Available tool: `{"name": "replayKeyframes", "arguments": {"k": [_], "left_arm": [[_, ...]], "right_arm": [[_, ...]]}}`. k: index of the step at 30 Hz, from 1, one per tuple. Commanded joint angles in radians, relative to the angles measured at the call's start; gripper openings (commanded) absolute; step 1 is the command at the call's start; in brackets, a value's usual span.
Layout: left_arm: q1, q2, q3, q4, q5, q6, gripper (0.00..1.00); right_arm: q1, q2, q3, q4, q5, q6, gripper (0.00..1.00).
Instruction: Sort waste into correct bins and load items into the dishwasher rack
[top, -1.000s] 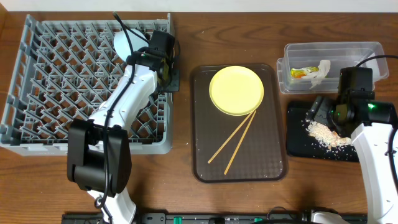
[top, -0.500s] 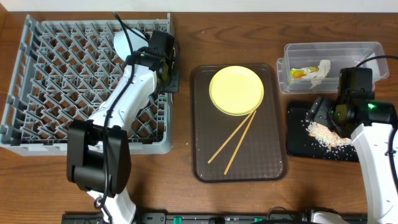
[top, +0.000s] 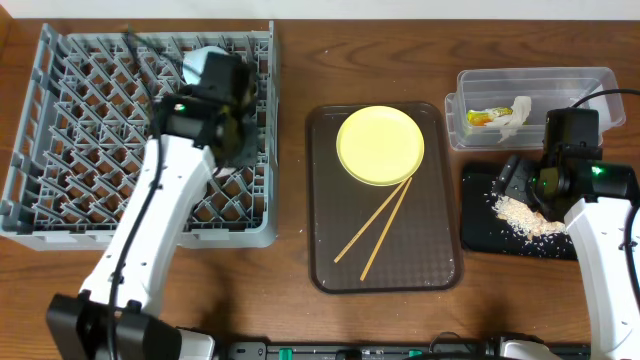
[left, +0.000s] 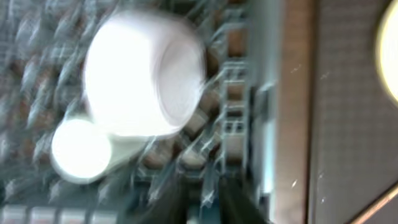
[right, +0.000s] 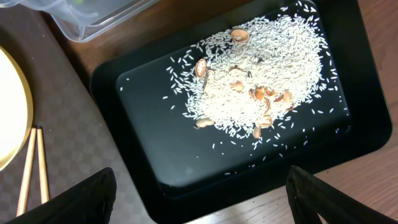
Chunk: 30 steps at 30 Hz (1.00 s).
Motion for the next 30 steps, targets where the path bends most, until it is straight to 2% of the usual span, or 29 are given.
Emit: {"name": "replayKeyframes", "arguments": {"k": [1,11,16,30], "left_arm": [[0.061,0.023,-0.007,-0.039,-0.046,-0.053,0.06],[0.244,0.024,-0.142,-0.029,-0.047,-0.132,0.07],[0.314,0.024,-0.204,-0.026,-0.046,-0.209,0.06],[0.375,0.024,-0.336,-0.036,-0.046,-0.228,0.07]], "right_arm": [[-0.013,-0.006,0.007,0.000,0.003,-0.013,0.86],[-0.013,-0.006,0.007,0.003,0.003,-0.013,0.86],[-0.013,-0.006,0.007,0.003,0.003,-0.013,0.86],[-0.013,-0.006,0.007,0.003,0.003,-0.013,0.86]]}}
